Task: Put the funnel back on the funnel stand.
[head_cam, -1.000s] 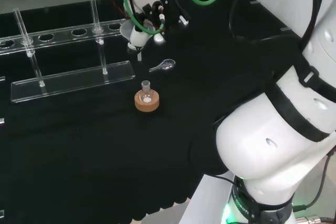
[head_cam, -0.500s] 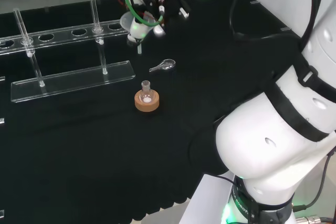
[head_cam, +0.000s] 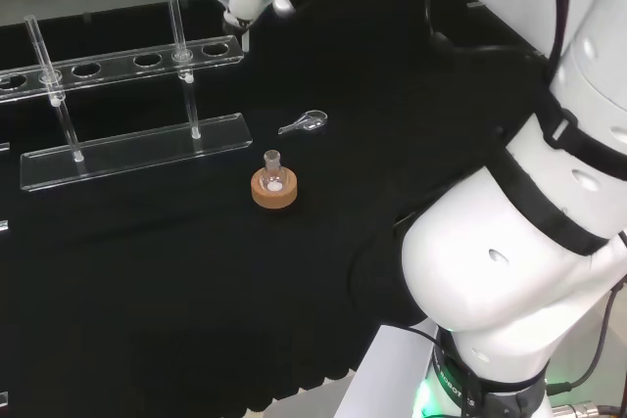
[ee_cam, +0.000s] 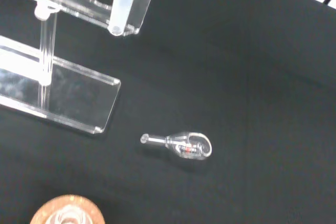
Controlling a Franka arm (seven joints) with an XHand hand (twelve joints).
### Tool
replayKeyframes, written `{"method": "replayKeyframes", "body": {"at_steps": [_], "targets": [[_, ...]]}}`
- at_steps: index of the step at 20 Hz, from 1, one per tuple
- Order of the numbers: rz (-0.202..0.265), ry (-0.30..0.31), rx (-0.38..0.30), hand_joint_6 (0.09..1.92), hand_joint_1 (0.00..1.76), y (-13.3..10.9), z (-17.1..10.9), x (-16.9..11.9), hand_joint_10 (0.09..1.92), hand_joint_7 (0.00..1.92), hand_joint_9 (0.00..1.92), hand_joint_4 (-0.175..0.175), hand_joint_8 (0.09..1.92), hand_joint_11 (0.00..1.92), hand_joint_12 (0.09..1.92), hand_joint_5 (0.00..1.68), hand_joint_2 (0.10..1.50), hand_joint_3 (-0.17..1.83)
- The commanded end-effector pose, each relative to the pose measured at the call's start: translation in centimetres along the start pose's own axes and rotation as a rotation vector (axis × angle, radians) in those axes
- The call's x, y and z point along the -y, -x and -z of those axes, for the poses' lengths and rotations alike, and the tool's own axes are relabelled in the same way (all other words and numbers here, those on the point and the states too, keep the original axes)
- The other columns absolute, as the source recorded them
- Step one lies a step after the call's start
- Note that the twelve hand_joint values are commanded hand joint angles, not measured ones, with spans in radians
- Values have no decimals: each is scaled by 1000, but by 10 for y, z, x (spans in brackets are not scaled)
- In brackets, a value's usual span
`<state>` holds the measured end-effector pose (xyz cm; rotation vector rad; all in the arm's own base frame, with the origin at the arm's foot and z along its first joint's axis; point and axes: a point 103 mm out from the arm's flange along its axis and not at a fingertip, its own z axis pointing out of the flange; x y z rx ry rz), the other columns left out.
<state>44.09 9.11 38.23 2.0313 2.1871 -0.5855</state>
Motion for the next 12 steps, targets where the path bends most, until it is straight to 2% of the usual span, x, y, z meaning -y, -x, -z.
{"method": "replayKeyframes", "body": {"at_steps": [1,12], "targets": [[18,-14,-5,404,766,10,4,-36,391,603,922,-7,600,646,1253,597,769,484],[58,-13,-34,414,765,10,-1,-82,390,601,915,-7,603,647,1252,587,770,484]]}}
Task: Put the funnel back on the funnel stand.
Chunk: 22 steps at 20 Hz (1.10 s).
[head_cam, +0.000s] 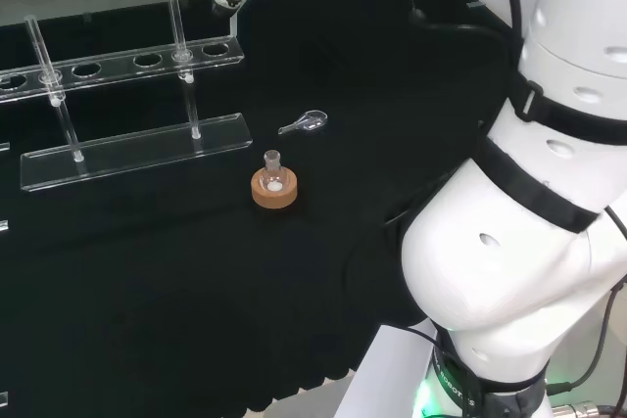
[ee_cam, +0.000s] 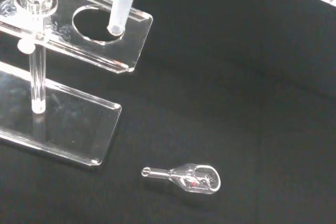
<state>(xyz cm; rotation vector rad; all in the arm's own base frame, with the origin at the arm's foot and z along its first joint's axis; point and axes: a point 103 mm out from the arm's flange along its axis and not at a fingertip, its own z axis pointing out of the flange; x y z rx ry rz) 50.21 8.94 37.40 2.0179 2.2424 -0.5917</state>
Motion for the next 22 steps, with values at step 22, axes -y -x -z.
{"method": "replayKeyframes", "body": {"at_steps": [22], "targets": [[58,-6,-6,432,764,-10,-18,-72,396,594,901,-7,608,648,1254,577,769,485]]}}
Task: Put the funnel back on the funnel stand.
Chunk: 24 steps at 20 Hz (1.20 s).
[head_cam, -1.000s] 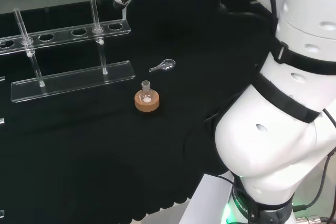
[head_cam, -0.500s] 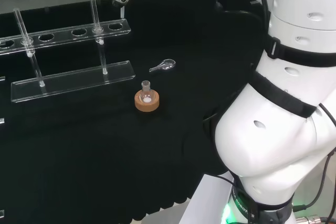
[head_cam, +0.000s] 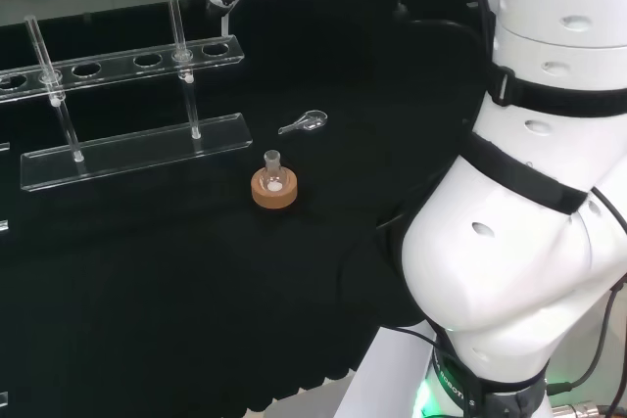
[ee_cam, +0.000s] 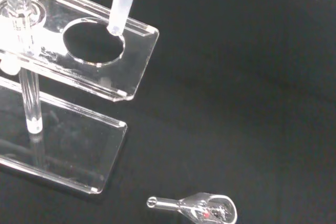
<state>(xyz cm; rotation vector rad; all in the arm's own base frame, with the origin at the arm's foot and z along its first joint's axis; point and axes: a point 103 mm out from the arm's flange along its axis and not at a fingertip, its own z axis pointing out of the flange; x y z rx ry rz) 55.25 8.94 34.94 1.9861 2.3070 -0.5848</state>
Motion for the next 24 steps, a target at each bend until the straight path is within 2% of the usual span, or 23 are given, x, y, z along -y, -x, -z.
{"method": "replayKeyframes", "body": {"at_steps": [1,9,18,24], "targets": [[12,-5,14,433,764,-9,-6,-19,397,594,901,-7,608,648,1255,576,769,485],[13,-30,4,438,765,-6,-18,-27,401,593,899,-7,610,653,1255,574,769,485],[33,-54,1,443,765,-14,-30,-32,405,591,897,-7,612,655,1255,571,769,485],[32,-92,9,442,760,-19,-47,-40,405,586,894,-8,611,656,1255,563,767,485]]}}
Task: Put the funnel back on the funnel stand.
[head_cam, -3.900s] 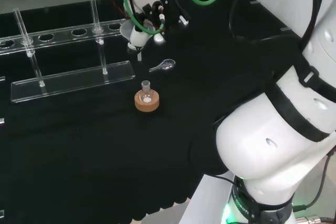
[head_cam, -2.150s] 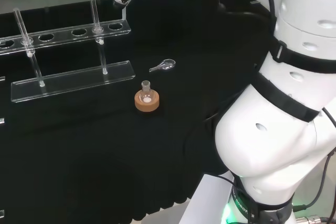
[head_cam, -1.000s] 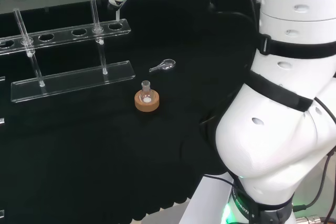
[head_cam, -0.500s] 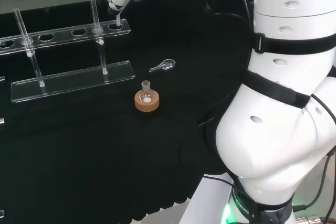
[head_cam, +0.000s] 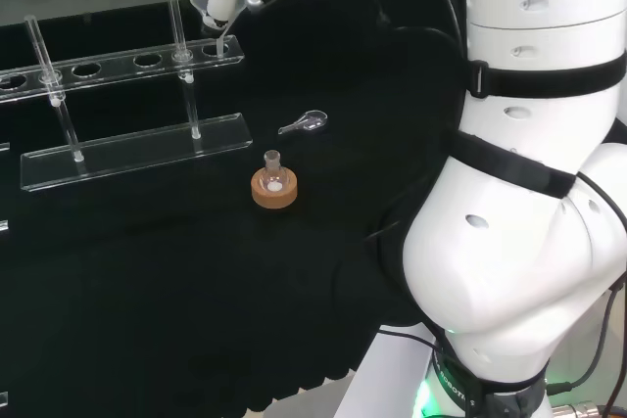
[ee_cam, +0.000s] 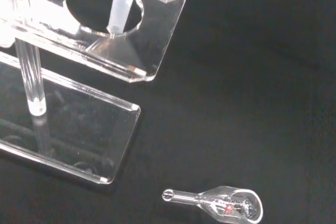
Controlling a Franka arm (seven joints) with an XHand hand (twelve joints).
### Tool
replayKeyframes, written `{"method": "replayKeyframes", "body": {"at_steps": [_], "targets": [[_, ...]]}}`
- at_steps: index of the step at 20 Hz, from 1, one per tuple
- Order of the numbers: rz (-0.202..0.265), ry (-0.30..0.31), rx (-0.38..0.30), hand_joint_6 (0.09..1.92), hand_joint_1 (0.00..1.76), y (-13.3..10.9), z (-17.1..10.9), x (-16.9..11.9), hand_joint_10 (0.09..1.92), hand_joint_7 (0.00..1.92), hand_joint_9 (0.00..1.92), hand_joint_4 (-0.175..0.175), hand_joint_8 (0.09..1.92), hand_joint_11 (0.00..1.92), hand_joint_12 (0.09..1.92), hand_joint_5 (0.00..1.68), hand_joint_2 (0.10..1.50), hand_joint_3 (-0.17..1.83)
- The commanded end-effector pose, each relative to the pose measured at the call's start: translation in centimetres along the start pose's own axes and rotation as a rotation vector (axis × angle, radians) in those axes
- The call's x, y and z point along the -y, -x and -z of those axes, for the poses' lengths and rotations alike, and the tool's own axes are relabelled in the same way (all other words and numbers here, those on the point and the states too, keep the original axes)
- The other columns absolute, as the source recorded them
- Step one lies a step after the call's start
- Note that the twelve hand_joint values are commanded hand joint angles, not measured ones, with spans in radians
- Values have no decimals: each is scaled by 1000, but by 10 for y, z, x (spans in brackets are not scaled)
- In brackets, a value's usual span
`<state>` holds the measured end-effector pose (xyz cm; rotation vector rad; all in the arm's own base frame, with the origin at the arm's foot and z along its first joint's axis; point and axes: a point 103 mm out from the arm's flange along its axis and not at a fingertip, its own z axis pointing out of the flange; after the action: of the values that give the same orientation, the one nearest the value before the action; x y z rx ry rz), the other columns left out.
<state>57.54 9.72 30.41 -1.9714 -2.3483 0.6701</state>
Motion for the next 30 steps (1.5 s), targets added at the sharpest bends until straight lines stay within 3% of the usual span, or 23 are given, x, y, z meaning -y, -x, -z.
{"method": "replayKeyframes", "body": {"at_steps": [1,9,15,18,24,30], "targets": [[0,-34,10,440,758,-3,-14,-8,405,583,893,-9,610,655,1255,557,765,484],[16,-32,-4,373,727,-3,-23,-10,405,517,845,-25,614,642,1259,448,753,479],[57,-27,-39,95,551,-10,-24,-4,555,220,581,-34,668,517,1336,292,668,338],[62,-26,-41,87,481,-11,-21,5,622,132,475,-31,658,466,1365,236,644,254],[38,25,-59,87,449,-9,-10,34,665,91,415,-29,649,429,1390,214,641,195],[-15,80,-97,87,475,0,3,82,673,123,429,-33,661,425,1391,236,679,202]]}}
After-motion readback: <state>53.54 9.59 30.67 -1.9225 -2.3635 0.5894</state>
